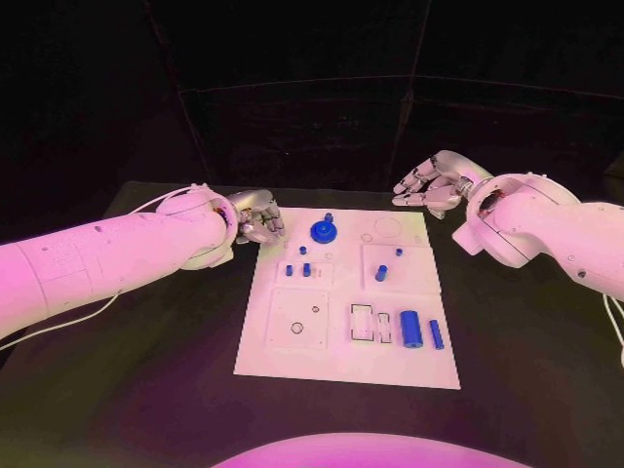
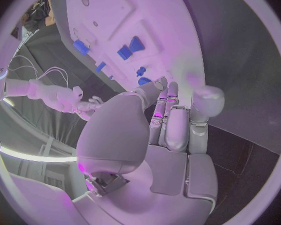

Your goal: Assemble the parts on the task board

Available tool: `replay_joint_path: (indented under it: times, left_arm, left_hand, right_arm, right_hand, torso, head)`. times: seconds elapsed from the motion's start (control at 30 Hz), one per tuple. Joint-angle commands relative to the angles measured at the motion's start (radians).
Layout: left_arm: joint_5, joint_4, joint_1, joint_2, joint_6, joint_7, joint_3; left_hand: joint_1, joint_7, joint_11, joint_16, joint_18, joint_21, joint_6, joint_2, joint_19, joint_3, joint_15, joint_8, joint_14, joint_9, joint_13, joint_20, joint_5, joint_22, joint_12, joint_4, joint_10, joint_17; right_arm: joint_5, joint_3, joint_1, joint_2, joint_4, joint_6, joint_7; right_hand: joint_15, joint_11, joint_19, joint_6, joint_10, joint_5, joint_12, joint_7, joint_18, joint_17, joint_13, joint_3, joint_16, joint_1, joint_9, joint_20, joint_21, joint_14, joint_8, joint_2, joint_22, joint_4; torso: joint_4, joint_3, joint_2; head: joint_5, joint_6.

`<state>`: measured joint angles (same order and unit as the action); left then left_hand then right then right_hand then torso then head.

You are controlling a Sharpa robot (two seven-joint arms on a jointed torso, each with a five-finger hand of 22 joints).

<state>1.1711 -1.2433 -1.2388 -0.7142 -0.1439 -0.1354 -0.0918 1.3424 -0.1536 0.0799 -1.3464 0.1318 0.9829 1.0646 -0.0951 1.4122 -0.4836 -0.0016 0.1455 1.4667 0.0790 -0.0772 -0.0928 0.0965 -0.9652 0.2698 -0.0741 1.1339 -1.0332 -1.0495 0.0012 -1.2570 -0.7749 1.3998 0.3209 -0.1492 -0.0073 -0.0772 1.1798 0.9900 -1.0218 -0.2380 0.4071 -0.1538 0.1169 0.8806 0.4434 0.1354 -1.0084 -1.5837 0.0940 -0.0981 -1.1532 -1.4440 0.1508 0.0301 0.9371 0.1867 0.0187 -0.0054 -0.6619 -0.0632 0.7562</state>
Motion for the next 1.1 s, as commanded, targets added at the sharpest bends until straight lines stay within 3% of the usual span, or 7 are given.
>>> replay_joint_path:
  times: [0.03, 0.13, 0.17, 0.33, 0.73, 0.87, 1.1]
  left_arm:
    - [-0.369, -0.022, -0.004, -0.026, -0.166, 0.128, 0.002]
    - [-0.623, -0.043, -0.005, -0.050, -0.184, 0.256, 0.002]
    - [-0.723, -0.053, -0.005, -0.058, -0.172, 0.312, 0.001]
    - [-0.993, -0.102, -0.004, -0.090, -0.037, 0.524, 0.000]
    - [-1.107, -0.165, 0.006, -0.118, 0.010, 0.636, -0.004]
    - [-1.118, -0.171, 0.009, -0.118, 0.008, 0.647, -0.005]
    - [-1.132, -0.178, 0.015, -0.116, 0.004, 0.655, -0.010]
  left_hand:
    - [-0.022, 0.003, -0.005, 0.014, 0.005, -0.031, 0.015, -0.006, -0.014, 0.005, -0.009, 0.006, -0.006, 0.001, -0.002, 0.003, -0.003, 0.028, 0.005, 0.013, 0.017, 0.028]
    - [-0.047, 0.004, -0.006, 0.056, 0.019, -0.110, 0.012, -0.007, -0.047, 0.013, -0.007, 0.002, -0.035, -0.003, 0.001, 0.004, 0.000, 0.101, -0.002, 0.029, 0.014, 0.108]
    - [-0.058, 0.001, -0.001, 0.100, 0.031, -0.182, 0.005, -0.001, -0.078, 0.016, -0.005, -0.004, -0.066, -0.006, 0.003, 0.002, 0.003, 0.167, -0.008, 0.039, 0.006, 0.193]
    - [-0.076, 0.000, 0.001, 0.159, 0.049, -0.296, 0.004, 0.007, -0.137, 0.035, 0.000, -0.007, -0.121, -0.008, 0.004, -0.004, 0.013, 0.264, -0.012, 0.055, 0.005, 0.299]
    - [-0.086, -0.009, 0.010, 0.235, 0.050, -0.348, -0.008, 0.009, -0.173, 0.083, 0.009, -0.015, -0.201, -0.009, 0.001, -0.014, 0.013, 0.296, -0.014, 0.071, -0.004, 0.440]
    - [-0.093, -0.010, 0.010, 0.238, 0.050, -0.357, -0.007, 0.010, -0.175, 0.102, 0.010, -0.012, -0.209, -0.009, -0.002, -0.015, 0.000, 0.302, -0.006, 0.078, -0.002, 0.450]
    - [-0.092, -0.009, 0.010, 0.241, 0.051, -0.361, -0.007, 0.012, -0.175, 0.114, 0.010, -0.010, -0.213, -0.008, -0.004, -0.016, -0.006, 0.305, -0.001, 0.080, -0.002, 0.458]
  right_arm:
    - [-0.212, -0.001, 0.005, -0.014, 0.009, -0.099, 0.035]
    - [-0.303, -0.002, 0.015, -0.031, 0.022, -0.099, 0.047]
    - [-0.339, -0.002, 0.018, -0.036, 0.027, -0.096, 0.051]
    - [-0.474, -0.003, 0.040, -0.056, 0.045, -0.101, 0.042]
    - [-0.566, -0.008, 0.090, -0.025, 0.030, -0.131, 0.022]
    - [-0.564, -0.009, 0.099, -0.006, 0.014, -0.141, 0.025]
    - [-0.562, -0.009, 0.117, 0.017, -0.004, -0.160, 0.028]
  right_hand:
    - [0.000, 0.004, 0.012, 0.017, -0.018, 0.004, -0.046, 0.004, 0.015, 0.005, -0.060, -0.004, 0.002, -0.024, -0.003, 0.000, -0.001, -0.009, -0.003, -0.003, 0.007, -0.010]
    - [-0.002, 0.006, 0.025, 0.027, -0.027, 0.006, -0.067, 0.007, 0.011, 0.020, -0.090, -0.009, -0.010, -0.041, -0.005, 0.000, -0.013, -0.015, -0.006, -0.005, 0.024, -0.017]
    - [-0.003, 0.006, 0.037, 0.030, -0.030, 0.007, -0.078, 0.008, 0.007, 0.035, -0.105, -0.011, -0.024, -0.048, -0.007, 0.001, -0.026, -0.021, -0.009, -0.008, 0.042, -0.020]
    - [0.001, 0.001, 0.045, 0.035, -0.026, 0.010, -0.111, 0.008, 0.004, 0.046, -0.149, -0.011, -0.034, -0.053, -0.011, -0.001, -0.036, -0.024, -0.018, -0.014, 0.056, -0.018]
    - [0.020, -0.027, 0.048, 0.002, 0.013, 0.014, -0.174, -0.019, 0.004, 0.059, -0.246, -0.004, -0.049, -0.051, -0.025, -0.018, -0.040, -0.025, -0.063, -0.027, 0.062, -0.012]
    - [0.024, -0.032, 0.048, -0.004, 0.017, 0.052, -0.186, -0.023, 0.004, 0.063, -0.276, -0.020, -0.054, -0.070, -0.026, -0.022, -0.041, -0.024, -0.076, -0.016, 0.063, -0.023]
    - [0.024, -0.031, 0.059, 0.003, 0.007, 0.056, -0.188, -0.022, 0.001, 0.086, -0.296, -0.031, -0.077, -0.077, -0.024, -0.023, -0.055, -0.030, -0.078, -0.009, 0.082, -0.029]
  torso:
    - [-0.0024, 0.0010, 0.000]
    - [-0.0019, -0.0001, 0.000]
    - [-0.0021, -0.0004, -0.001]
    - [0.0001, -0.0018, 0.001]
    - [-0.0014, 0.0033, -0.003]
    - [0.0001, 0.0008, -0.004]
    - [0.0010, 0.0001, -0.003]
  head:
    - [0.026, -0.008]
    - [0.042, -0.008]
    - [0.049, -0.010]
    - [0.070, -0.011]
    - [0.082, -0.017]
    - [0.080, -0.013]
    - [0.079, -0.008]
